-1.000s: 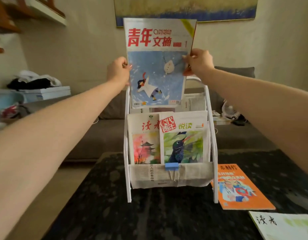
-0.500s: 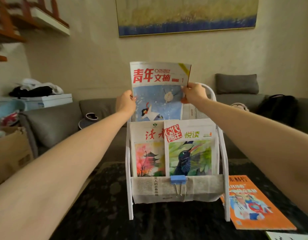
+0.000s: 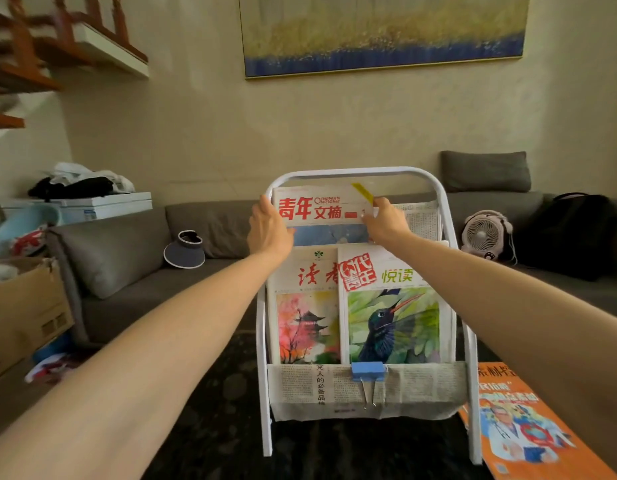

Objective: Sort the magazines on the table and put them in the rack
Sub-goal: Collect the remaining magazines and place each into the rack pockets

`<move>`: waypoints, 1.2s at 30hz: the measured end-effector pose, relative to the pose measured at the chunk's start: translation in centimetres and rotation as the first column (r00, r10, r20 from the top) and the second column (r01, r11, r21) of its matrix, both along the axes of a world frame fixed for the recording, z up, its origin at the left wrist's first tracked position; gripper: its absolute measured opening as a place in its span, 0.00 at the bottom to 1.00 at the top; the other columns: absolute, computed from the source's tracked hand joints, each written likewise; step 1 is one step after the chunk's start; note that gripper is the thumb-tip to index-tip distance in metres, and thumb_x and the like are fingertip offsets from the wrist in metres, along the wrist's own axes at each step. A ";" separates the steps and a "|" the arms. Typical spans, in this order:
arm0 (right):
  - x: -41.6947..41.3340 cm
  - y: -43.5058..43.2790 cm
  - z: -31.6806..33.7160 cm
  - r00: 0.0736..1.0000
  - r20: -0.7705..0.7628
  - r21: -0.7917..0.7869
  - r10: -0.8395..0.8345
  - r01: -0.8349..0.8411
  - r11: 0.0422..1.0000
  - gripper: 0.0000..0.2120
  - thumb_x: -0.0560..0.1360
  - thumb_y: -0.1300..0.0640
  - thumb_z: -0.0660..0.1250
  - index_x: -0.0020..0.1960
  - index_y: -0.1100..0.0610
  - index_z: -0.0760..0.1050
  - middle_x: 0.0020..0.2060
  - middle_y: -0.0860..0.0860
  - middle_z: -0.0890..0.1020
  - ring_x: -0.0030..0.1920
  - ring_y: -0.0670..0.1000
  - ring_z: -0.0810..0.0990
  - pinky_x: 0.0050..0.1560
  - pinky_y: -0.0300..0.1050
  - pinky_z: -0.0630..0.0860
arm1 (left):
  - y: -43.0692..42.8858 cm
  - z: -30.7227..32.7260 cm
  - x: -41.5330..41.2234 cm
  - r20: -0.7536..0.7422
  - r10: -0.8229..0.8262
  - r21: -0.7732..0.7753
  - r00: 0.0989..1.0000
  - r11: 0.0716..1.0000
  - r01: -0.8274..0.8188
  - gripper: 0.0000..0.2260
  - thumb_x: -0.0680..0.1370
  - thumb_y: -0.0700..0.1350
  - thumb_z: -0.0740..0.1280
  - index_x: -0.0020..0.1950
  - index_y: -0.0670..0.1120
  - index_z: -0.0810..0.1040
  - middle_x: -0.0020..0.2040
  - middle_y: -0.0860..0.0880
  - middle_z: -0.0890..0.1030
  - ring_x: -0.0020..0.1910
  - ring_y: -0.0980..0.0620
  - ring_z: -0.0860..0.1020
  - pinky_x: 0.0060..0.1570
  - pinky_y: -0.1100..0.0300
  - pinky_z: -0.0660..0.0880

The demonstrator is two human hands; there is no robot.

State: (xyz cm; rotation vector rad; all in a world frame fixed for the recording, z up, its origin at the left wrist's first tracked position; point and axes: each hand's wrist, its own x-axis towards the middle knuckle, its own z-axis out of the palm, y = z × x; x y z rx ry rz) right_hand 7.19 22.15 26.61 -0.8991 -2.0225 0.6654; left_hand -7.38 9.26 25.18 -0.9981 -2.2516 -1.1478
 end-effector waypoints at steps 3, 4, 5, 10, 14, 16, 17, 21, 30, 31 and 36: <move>0.1 0.2 -0.4 0.999 0.028 0.019 0.032 -0.032 0.999 0.19 0.79 0.58 0.59 0.69 0.58 0.67 0.62 0.58 0.77 0.60 0.59 0.76 0.57 0.51 0.74 | 0.1 -0.9 0.0 -0.069 -0.080 -0.048 0.994 0.996 0.077 0.38 0.75 0.44 0.69 0.77 0.43 0.48 0.68 0.39 0.67 0.65 0.42 0.71 0.56 0.49 0.74; 0.2 0.2 -0.6 0.998 0.042 0.027 0.047 -0.048 0.998 0.19 0.79 0.57 0.59 0.69 0.58 0.68 0.62 0.58 0.77 0.61 0.59 0.76 0.57 0.51 0.74 | 0.1 -1.1 0.0 -0.081 -0.099 -0.066 0.992 0.993 0.094 0.38 0.75 0.44 0.69 0.77 0.44 0.47 0.67 0.40 0.68 0.64 0.43 0.71 0.56 0.49 0.74; 0.3 0.4 -0.7 0.997 0.060 0.037 0.058 -0.060 0.998 0.19 0.79 0.57 0.59 0.69 0.57 0.69 0.63 0.58 0.77 0.61 0.59 0.76 0.57 0.51 0.74 | 0.1 -1.4 -0.1 -0.096 -0.110 -0.090 0.989 0.991 0.101 0.36 0.76 0.45 0.68 0.77 0.45 0.49 0.67 0.40 0.70 0.64 0.43 0.72 0.55 0.50 0.75; 0.2 0.6 -1.1 0.984 0.173 0.080 0.034 -0.049 0.996 0.18 0.80 0.51 0.57 0.67 0.56 0.72 0.63 0.57 0.77 0.60 0.59 0.77 0.58 0.52 0.74 | -0.2 -2.1 -0.6 -0.175 -0.103 -0.287 0.979 0.957 0.049 0.18 0.82 0.52 0.54 0.65 0.42 0.71 0.63 0.43 0.76 0.61 0.44 0.73 0.54 0.51 0.73; 0.2 0.5 -1.4 0.938 0.329 0.171 -0.106 0.051 0.984 0.22 0.80 0.43 0.55 0.63 0.58 0.73 0.56 0.57 0.79 0.55 0.58 0.78 0.53 0.50 0.73 | -0.3 -2.2 -0.6 -0.171 -0.118 -0.321 0.978 0.945 0.057 0.20 0.83 0.53 0.49 0.57 0.42 0.76 0.59 0.43 0.78 0.59 0.44 0.73 0.50 0.54 0.69; 0.3 0.5 -1.7 0.926 0.335 0.240 -0.176 0.097 0.966 0.22 0.79 0.42 0.54 0.60 0.57 0.73 0.54 0.57 0.80 0.54 0.58 0.78 0.58 0.54 0.72 | -0.5 -2.2 -0.5 -0.164 -0.120 -0.308 0.979 0.949 0.065 0.21 0.83 0.53 0.49 0.54 0.41 0.76 0.58 0.43 0.78 0.58 0.44 0.73 0.50 0.54 0.69; 0.4 0.5 -1.8 0.923 0.328 0.274 -0.199 0.109 0.955 0.22 0.79 0.42 0.53 0.60 0.57 0.73 0.53 0.56 0.81 0.54 0.59 0.78 0.60 0.56 0.71 | -0.6 -2.1 -0.5 -0.163 -0.121 -0.293 0.979 0.954 0.069 0.20 0.82 0.53 0.49 0.53 0.41 0.76 0.58 0.43 0.79 0.58 0.45 0.74 0.50 0.54 0.70; 1.7 -0.4 -1.4 0.931 0.286 0.422 -0.228 0.091 0.902 0.21 0.81 0.45 0.51 0.67 0.54 0.68 0.55 0.57 0.82 0.57 0.60 0.78 0.63 0.57 0.65 | -1.2 -1.3 0.6 -0.174 -0.157 -0.121 0.972 0.983 0.137 0.16 0.82 0.50 0.55 0.56 0.41 0.77 0.59 0.44 0.79 0.59 0.45 0.74 0.53 0.51 0.75; 12.9 -4.9 -3.5 0.983 0.150 0.548 -0.104 0.005 0.837 0.19 0.81 0.47 0.54 0.67 0.53 0.71 0.55 0.52 0.84 0.57 0.57 0.80 0.61 0.53 0.67 | -1.9 -2.9 11.9 -0.011 -0.517 0.284 0.856 0.819 0.499 0.07 0.78 0.34 0.59 0.52 0.40 0.75 0.51 0.44 0.82 0.51 0.47 0.80 0.52 0.52 0.78; 14.3 -4.9 -4.5 0.981 0.164 0.534 -0.103 0.000 0.846 0.19 0.81 0.48 0.55 0.67 0.53 0.71 0.54 0.51 0.84 0.56 0.57 0.80 0.61 0.54 0.68 | -1.7 -4.1 13.4 0.039 -0.558 0.253 0.829 0.808 0.532 0.06 0.78 0.34 0.60 0.51 0.41 0.75 0.51 0.44 0.82 0.50 0.46 0.80 0.52 0.51 0.78; 20.1 -2.3 -10.5 0.933 0.320 0.355 -0.166 0.044 0.934 0.20 0.80 0.47 0.56 0.69 0.53 0.68 0.53 0.49 0.84 0.55 0.53 0.80 0.59 0.54 0.73 | 0.4 -11.2 20.3 0.342 -0.628 -0.055 0.699 0.729 0.682 0.06 0.78 0.37 0.62 0.51 0.41 0.77 0.52 0.43 0.82 0.50 0.44 0.81 0.55 0.48 0.77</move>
